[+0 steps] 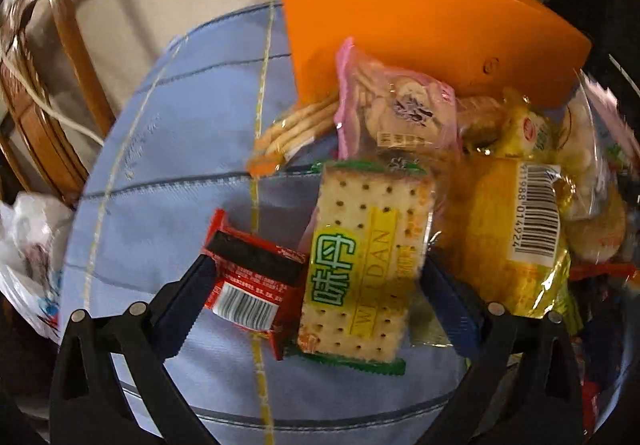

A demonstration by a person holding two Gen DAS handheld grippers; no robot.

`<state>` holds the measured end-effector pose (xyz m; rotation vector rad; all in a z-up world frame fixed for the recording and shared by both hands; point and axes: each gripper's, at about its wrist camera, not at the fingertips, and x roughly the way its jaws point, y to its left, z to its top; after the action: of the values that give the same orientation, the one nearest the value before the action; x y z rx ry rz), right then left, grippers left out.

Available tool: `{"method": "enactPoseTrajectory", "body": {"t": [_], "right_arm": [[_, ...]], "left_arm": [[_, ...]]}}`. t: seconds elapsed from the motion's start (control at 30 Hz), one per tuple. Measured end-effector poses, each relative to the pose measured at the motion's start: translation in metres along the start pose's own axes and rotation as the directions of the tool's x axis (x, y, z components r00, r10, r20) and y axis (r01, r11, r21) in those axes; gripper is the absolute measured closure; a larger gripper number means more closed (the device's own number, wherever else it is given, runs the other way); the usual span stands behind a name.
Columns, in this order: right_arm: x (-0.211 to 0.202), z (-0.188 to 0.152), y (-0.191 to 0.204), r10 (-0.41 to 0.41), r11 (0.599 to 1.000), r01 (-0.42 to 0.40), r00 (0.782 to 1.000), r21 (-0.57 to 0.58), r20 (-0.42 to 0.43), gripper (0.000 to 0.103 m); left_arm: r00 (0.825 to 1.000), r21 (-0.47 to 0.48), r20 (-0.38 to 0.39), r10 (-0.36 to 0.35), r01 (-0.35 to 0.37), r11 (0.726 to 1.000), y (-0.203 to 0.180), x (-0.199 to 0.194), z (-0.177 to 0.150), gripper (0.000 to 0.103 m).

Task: Organize snacks
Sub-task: 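Grasp the cracker pack with the left tool while the right tool grasps the bread loaf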

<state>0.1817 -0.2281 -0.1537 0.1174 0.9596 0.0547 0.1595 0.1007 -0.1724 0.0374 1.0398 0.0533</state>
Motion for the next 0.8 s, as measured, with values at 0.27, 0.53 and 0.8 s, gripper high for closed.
{"method": "enactPoseTrajectory", "body": {"t": [0.27,0.53,0.8], "right_arm": [[-0.008,-0.008,-0.008,-0.088,0.992,0.080,0.993,-0.101,-0.077,0.003],[0.031,-0.010,0.009,-0.030,0.999,0.033,0.996,0.037,-0.079,0.025],[-0.023,-0.007,-0.005,-0.066,0.993,0.070,0.997,0.095,-0.045,0.043]], "left_arm": [[0.999,-0.022,-0.038,0.017,-0.018,1.000,0.008,0.003,-0.008,0.004],[0.998,-0.037,-0.050,0.023,-0.025,0.999,0.005,-0.001,-0.007,0.004],[0.995,-0.033,-0.032,-0.098,0.097,0.995,0.005,-0.022,-0.002,0.036]]}}
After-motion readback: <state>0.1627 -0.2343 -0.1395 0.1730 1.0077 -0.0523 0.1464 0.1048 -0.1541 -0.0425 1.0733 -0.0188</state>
